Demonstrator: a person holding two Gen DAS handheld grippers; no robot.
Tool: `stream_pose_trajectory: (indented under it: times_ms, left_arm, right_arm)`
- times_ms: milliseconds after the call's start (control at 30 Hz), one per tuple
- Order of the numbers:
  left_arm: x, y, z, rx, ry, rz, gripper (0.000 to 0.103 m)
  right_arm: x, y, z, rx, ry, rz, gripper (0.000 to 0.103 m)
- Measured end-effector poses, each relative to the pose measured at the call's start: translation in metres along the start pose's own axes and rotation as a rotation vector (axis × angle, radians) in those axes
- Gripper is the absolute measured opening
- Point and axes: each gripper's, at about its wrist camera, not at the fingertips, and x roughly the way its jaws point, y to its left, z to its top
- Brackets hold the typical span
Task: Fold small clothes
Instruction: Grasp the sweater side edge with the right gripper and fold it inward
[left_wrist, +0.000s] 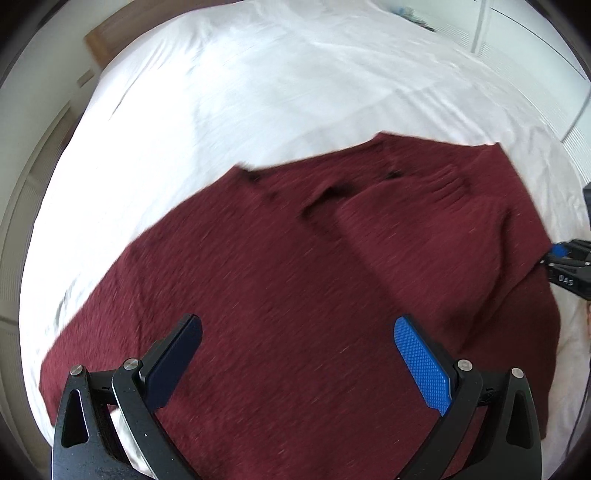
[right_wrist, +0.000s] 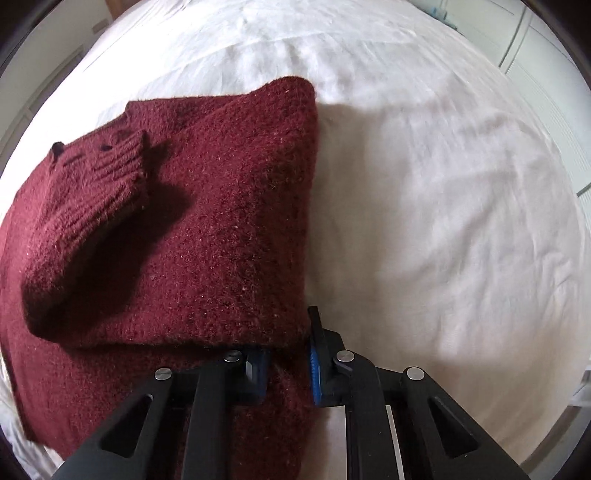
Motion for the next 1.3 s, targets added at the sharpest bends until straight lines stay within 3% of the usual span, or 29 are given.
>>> stream_pose_trajectory:
  times_ms: [200,400,567,667,767,833,900,967,1133,1300]
  left_arm:
    - [0.013,-0.062,0.030,0.126,0.001,-0.019,0.102]
    - [0.027,-0.116,0.038,0.252,0.018,-0.019,0.102]
    - [0.053,-0.146,0.040,0.319,0.066,-0.014,0.102]
    - [0.075,-0.155,0.037,0.365,0.104,0.033,0.102]
    - [0.089,-0.148,0.037,0.312,0.129,0.041,0.090]
    - [0.089,-0.137,0.037,0.257,0.139,-0.014,0.071]
    - [0.082,-0.126,0.037,0.237,0.123,-0.009,0.031]
    - [0.074,-0.113,0.036,0.221,0.106,0.006,0.015]
    - [0.053,-0.065,0.030,0.125,0.059,-0.011,0.015]
    - [0.050,-0.041,0.023,0.037,0.026,-0.009,0.015]
  right_arm:
    - [-0.002,-0.003,-0.001,0.005,-0.008,0.031,0.016]
    - [0.006,-0.010,0.004,0.022,-0.006,0.055,0.017]
    - [0.017,-0.018,0.006,0.031,-0.001,0.066,0.017]
    - [0.018,-0.025,0.006,0.038,0.000,0.072,0.017]
    - [0.018,-0.031,0.004,0.043,-0.002,0.077,0.018]
    - [0.019,-0.034,0.004,0.046,-0.002,0.078,0.018]
    - [0.020,-0.035,0.004,0.052,-0.002,0.078,0.018]
    - [0.026,-0.037,0.001,0.055,-0.004,0.076,0.019]
    - [0.026,-0.036,0.000,0.055,-0.004,0.060,0.019]
    - [0.032,-0.016,0.002,0.039,-0.001,0.033,0.019]
